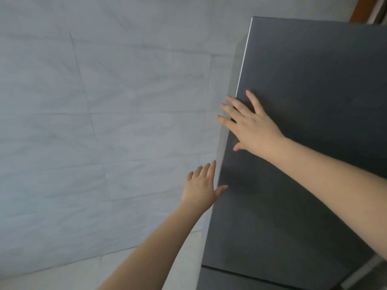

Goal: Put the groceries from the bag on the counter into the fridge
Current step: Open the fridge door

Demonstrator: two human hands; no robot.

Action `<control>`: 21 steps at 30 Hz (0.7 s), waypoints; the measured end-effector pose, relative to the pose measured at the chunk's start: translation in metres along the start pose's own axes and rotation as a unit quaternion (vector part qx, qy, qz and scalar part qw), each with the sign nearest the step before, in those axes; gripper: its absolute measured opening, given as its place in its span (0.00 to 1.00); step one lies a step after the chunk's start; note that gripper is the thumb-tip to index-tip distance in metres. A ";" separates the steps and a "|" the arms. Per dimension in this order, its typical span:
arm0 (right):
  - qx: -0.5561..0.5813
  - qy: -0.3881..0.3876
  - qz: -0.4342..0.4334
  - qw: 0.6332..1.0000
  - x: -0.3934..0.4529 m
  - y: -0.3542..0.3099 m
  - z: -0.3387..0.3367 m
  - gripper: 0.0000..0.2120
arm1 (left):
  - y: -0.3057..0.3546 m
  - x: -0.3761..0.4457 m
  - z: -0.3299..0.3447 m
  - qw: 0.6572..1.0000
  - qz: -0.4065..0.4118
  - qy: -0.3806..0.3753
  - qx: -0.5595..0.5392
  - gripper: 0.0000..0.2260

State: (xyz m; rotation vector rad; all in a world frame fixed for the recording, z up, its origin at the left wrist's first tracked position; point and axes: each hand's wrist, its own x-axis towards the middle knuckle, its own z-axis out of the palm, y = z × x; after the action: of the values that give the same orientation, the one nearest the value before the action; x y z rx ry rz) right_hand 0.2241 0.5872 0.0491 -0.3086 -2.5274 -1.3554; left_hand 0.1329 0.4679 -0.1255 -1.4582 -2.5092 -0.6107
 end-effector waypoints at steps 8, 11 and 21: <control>-0.057 0.014 -0.079 0.995 0.010 0.015 0.001 0.38 | 0.031 0.038 0.009 0.989 -0.071 -0.014 -0.129 0.35; -0.053 0.020 -0.095 0.994 0.016 0.016 0.003 0.39 | 0.031 0.044 0.012 0.985 -0.098 -0.011 -0.140 0.24; -0.037 -0.018 -0.104 0.994 0.024 0.012 -0.013 0.39 | 0.021 0.046 0.011 0.987 -0.078 -0.007 -0.141 0.22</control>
State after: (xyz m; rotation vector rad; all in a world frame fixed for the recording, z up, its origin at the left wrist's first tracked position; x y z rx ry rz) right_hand 0.2069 0.5846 0.0725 -0.0859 -2.6030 -1.5351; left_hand 0.1284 0.5184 -0.1135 -1.3587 -2.6511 -1.0235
